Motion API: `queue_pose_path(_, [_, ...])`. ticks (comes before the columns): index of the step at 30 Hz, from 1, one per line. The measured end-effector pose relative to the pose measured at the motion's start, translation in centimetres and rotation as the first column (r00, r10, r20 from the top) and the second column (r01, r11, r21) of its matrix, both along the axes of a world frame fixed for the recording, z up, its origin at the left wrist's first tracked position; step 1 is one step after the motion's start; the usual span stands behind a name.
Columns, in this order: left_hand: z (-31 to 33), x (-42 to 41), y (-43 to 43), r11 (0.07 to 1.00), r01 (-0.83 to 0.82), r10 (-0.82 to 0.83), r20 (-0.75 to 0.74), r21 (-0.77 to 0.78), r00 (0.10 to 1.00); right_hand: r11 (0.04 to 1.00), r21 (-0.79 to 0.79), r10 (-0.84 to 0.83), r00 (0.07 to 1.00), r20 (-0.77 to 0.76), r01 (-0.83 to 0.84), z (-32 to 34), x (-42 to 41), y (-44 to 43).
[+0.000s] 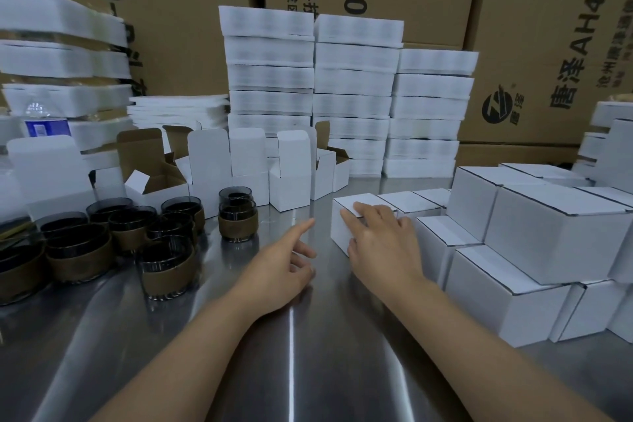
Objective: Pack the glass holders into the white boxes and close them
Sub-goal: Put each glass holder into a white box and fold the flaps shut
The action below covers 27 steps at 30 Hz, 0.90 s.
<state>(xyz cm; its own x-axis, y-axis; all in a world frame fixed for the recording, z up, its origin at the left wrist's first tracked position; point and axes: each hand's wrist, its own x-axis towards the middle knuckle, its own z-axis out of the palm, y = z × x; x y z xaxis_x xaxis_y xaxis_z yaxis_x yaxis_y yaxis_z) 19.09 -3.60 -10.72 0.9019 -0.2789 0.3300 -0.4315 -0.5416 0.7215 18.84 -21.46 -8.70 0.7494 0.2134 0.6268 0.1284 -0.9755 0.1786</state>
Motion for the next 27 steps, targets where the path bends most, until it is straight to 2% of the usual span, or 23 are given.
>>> queue_pose_path(7, [0.0, 0.0, 0.0, 1.0, -0.003, 0.003, -0.01, 0.011, 1.0, 0.968, -0.11, -0.24, 0.962, -0.128, 0.226, 1.1, 1.1, 0.5])
queue_pose_path(13, [0.2, -0.2, -0.3, 1.0, -0.005, 0.005, 0.006, 0.025, 1.0, 0.932, -0.197, -0.343, 0.914, -0.216, 0.303, 4.6, 2.4, 0.9])
queue_pose_path(18, [0.2, -0.2, -0.3, 1.0, -0.017, 0.017, 0.021, 0.025, 1.0, 0.868, -0.292, -0.481, 0.827, -0.29, 0.402, 7.3, 5.2, 2.0])
queue_pose_path(19, [0.2, -0.3, -0.5, 0.999, -0.02, 0.02, 0.013, 0.025, 1.0, 0.876, -0.264, -0.471, 0.835, -0.283, 0.405, 7.8, 5.8, 2.1])
queue_pose_path(21, [0.0, -0.2, -0.3, 0.999, -0.033, 0.033, 0.006, 0.02, 0.999, 0.937, -0.112, -0.349, 0.901, -0.256, 0.331, 8.4, 7.7, 2.8])
queue_pose_path(23, [-0.1, 0.0, -0.2, 0.999, -0.039, 0.038, 0.024, 0.03, 0.999, 0.969, 0.176, -0.129, 0.96, -0.25, 0.176, 8.8, 9.6, 3.6])
queue_pose_path(25, [-0.2, 0.1, -0.1, 0.999, -0.037, 0.036, 0.03, 0.037, 0.999, 0.867, 0.496, 0.116, 0.946, -0.302, 0.053, 9.4, 12.0, 4.6])
queue_pose_path(27, [-0.1, 0.3, 0.0, 0.998, -0.036, 0.035, 0.035, 0.041, 0.999, 0.743, 0.669, 0.304, 0.883, -0.357, 0.015, 10.2, 14.2, 5.8])
